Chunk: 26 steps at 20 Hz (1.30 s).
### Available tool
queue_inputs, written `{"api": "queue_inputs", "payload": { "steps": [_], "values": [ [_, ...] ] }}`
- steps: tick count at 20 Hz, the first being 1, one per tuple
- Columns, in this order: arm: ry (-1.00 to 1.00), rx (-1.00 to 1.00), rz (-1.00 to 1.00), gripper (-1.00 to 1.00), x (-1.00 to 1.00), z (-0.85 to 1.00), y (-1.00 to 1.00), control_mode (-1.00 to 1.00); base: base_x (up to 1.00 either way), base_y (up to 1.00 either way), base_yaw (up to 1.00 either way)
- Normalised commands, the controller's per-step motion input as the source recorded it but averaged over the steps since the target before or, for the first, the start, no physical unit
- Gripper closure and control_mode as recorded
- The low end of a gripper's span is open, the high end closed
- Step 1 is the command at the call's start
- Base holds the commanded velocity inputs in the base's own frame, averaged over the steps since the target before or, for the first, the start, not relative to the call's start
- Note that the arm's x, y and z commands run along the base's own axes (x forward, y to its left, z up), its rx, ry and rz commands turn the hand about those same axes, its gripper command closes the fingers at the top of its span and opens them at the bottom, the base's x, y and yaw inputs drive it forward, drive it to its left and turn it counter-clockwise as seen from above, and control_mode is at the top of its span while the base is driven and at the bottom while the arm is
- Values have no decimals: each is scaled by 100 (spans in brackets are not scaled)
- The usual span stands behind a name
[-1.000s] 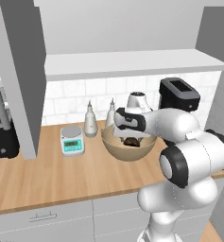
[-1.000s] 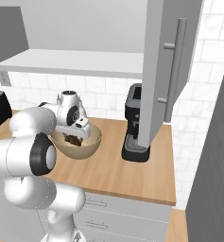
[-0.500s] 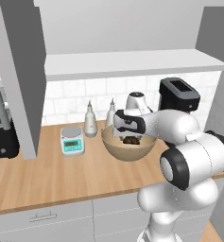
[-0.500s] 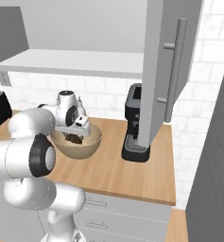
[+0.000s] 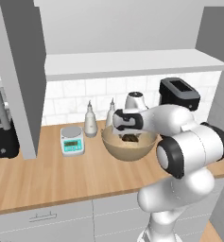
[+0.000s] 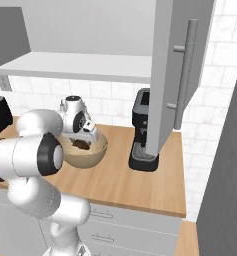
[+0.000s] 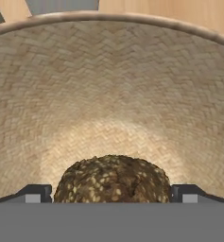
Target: Open the cabinet, pick up the bread from the cabinet and place it in the basket. Then move the basket to the dining counter.
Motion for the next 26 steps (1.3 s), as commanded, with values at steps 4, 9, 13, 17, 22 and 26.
{"api": "queue_inputs", "payload": {
  "steps": [4, 9, 13, 17, 22, 26],
  "values": [
    [0, 0, 0, -100, 35, 0, -10, -100, 0, 0, 0],
    [0, 0, 0, -100, 34, 0, -4, -100, 0, 0, 0],
    [0, 0, 0, -100, 30, 0, -1, -100, 0, 0, 0],
    [-5, 0, 0, -100, 26, 0, 0, -100, 0, 0, 0],
    [-10, 0, 1, -100, 16, 0, 0, -100, 0, 0, 0],
    [0, 1, 0, -100, -34, 4, 0, -100, 0, 0, 0]
  ]
}}
